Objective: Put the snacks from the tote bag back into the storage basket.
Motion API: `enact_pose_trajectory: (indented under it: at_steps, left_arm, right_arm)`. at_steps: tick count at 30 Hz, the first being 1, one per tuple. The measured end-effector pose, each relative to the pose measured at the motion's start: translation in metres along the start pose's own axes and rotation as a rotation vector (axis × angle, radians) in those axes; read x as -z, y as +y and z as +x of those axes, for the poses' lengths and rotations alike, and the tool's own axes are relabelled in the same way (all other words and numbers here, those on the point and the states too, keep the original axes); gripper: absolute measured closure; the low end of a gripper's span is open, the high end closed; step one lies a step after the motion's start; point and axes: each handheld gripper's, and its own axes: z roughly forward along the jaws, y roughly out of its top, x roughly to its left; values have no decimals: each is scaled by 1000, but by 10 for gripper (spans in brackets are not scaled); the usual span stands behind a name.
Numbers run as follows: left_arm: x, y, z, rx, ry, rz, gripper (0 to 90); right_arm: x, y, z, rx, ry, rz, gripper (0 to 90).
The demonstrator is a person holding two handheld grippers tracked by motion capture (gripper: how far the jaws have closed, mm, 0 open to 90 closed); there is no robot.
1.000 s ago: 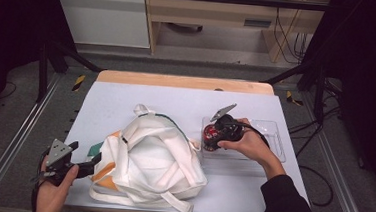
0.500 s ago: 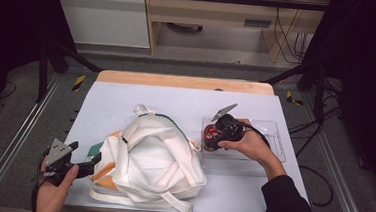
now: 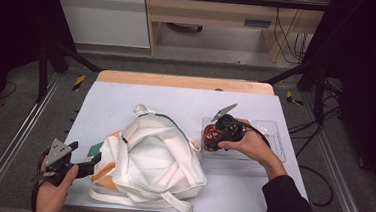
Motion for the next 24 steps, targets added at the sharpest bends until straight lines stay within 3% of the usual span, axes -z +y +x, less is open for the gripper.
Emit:
enact_pose_trajectory:
  at_steps: [11,24]
  left_arm:
    - [0,0,0,0,0,-1,74]
    - [0,0,0,1,-2,0,74]
  right_arm:
    - [0,-1,0,15,-4,21,89]
    - [2,-1,2,-10,-1,46,65]
